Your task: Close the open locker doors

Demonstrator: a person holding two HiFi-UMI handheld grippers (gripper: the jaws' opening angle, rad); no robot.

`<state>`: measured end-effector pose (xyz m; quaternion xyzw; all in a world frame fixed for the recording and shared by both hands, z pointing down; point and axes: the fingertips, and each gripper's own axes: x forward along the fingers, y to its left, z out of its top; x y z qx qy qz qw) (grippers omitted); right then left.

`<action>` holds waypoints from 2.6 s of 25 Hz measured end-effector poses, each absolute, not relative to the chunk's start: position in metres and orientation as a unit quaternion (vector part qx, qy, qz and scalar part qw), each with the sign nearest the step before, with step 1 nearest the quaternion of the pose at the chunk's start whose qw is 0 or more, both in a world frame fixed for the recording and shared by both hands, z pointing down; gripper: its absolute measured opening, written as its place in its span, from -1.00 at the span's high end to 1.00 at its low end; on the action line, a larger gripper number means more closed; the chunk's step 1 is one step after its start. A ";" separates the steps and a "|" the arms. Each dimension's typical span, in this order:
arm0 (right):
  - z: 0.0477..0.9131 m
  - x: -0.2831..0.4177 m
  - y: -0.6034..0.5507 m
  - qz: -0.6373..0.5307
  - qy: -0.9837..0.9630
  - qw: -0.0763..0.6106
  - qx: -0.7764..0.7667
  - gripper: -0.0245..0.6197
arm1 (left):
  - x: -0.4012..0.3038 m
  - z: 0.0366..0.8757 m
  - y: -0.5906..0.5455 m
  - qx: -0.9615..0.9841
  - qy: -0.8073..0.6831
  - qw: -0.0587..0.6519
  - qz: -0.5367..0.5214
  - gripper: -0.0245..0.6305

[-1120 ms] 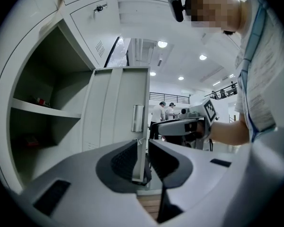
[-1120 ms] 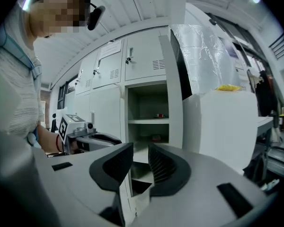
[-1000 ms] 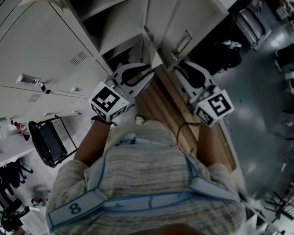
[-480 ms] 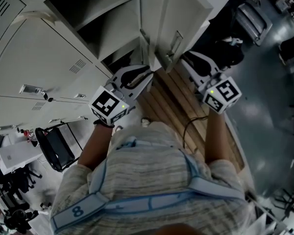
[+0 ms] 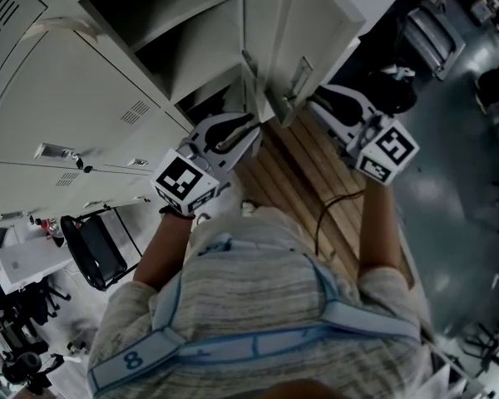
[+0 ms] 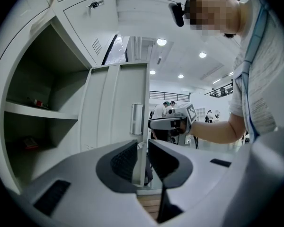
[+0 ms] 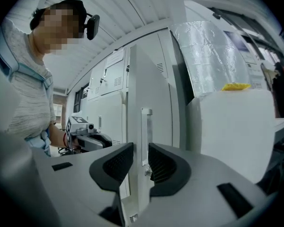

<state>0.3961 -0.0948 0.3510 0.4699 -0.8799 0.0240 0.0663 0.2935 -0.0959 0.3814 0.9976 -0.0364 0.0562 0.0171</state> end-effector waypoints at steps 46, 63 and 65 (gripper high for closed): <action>0.349 0.260 -0.142 0.024 -0.901 0.057 0.429 0.67 | 0.180 0.379 -0.121 0.991 -0.128 0.023 0.042 0.73; 0.349 0.223 -0.175 0.001 -0.898 0.095 0.429 0.60 | 0.140 0.381 -0.127 0.986 -0.159 0.036 0.041 0.74; 0.349 0.218 -0.181 0.004 -0.898 0.095 0.429 0.60 | 0.135 0.382 -0.129 0.986 -0.159 0.033 0.037 0.73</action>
